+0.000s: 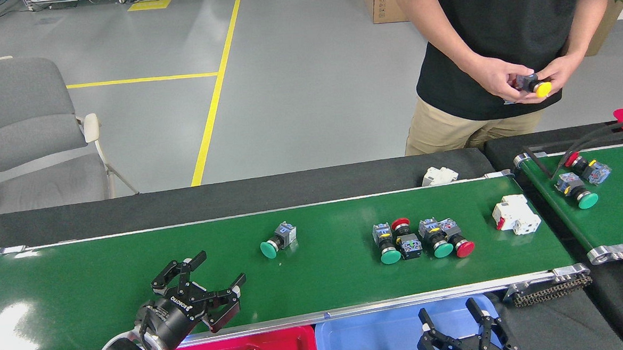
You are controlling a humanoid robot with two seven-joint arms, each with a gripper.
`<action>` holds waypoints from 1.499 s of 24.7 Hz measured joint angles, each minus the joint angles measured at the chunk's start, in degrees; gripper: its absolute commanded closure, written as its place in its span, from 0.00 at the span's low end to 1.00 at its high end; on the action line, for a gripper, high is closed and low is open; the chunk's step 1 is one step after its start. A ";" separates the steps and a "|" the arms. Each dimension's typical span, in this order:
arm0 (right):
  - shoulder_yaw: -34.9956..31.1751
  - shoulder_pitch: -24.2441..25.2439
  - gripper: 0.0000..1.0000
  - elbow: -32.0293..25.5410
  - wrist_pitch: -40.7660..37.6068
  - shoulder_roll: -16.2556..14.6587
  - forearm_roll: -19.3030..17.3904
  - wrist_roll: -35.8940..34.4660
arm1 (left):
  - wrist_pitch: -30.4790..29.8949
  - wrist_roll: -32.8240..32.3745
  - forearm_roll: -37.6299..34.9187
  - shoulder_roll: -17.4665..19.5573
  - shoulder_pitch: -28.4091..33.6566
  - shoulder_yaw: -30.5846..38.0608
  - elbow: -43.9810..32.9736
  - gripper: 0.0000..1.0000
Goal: Pick switch part from conveyor to tray
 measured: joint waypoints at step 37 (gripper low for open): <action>20.53 -28.00 0.33 31.13 22.72 3.65 7.77 4.38 | -10.52 -0.05 4.27 -2.87 -0.65 -2.94 0.91 0.76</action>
